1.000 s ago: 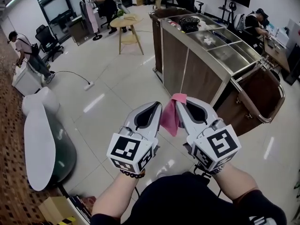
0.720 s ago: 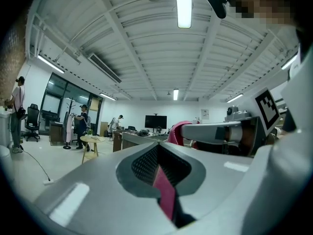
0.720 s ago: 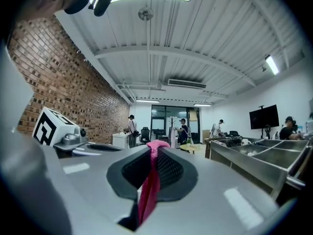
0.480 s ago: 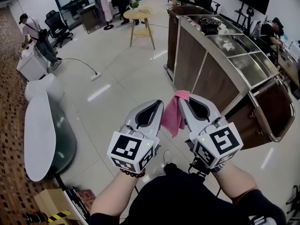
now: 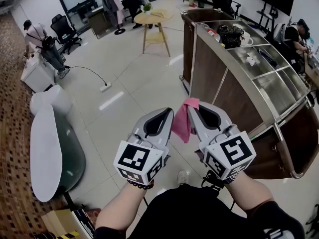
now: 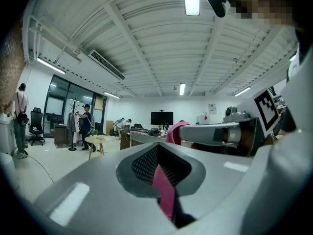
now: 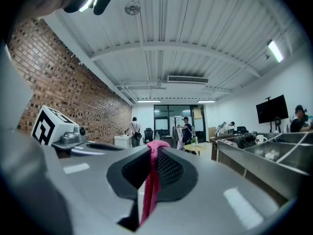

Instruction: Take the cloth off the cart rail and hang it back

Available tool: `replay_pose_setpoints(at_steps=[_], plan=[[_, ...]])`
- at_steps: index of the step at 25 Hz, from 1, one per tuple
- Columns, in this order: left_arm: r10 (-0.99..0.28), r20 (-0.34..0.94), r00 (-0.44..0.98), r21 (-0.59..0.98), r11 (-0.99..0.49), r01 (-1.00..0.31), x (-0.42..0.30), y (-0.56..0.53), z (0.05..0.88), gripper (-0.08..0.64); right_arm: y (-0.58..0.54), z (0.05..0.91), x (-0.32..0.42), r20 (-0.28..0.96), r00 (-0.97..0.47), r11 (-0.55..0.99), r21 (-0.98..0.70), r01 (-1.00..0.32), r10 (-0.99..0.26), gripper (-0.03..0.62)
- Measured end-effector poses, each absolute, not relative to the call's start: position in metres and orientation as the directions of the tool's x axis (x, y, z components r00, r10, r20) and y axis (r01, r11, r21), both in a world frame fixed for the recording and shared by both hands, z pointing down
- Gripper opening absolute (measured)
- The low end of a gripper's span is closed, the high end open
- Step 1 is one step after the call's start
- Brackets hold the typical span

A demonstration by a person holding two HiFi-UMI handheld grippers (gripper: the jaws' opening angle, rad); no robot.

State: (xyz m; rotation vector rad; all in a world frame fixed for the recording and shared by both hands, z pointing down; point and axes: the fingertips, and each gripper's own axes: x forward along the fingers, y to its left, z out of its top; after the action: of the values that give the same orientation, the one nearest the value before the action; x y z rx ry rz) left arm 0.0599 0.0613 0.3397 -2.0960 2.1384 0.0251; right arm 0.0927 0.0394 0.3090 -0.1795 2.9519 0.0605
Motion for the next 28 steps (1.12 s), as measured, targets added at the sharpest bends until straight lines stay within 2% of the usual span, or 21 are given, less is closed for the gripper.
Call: replay_pose_setpoints(at_steps=[11,28], plan=[[-0.995,-0.097,-0.038,-0.111,0.048,-0.993,0.012,-0.027,0.345,0.003,-0.047,0.32,0.041,-0.191,-0.977,0.995,0.009,-0.1,-0.097,0.003],[-0.992,-0.125,0.019,-0.089,-0.008,-0.996,-0.078,-0.071,0.347,0.003,-0.085,0.314,-0.045,-0.178,-0.972,0.985,0.048,-0.165,-0.154,0.003]])
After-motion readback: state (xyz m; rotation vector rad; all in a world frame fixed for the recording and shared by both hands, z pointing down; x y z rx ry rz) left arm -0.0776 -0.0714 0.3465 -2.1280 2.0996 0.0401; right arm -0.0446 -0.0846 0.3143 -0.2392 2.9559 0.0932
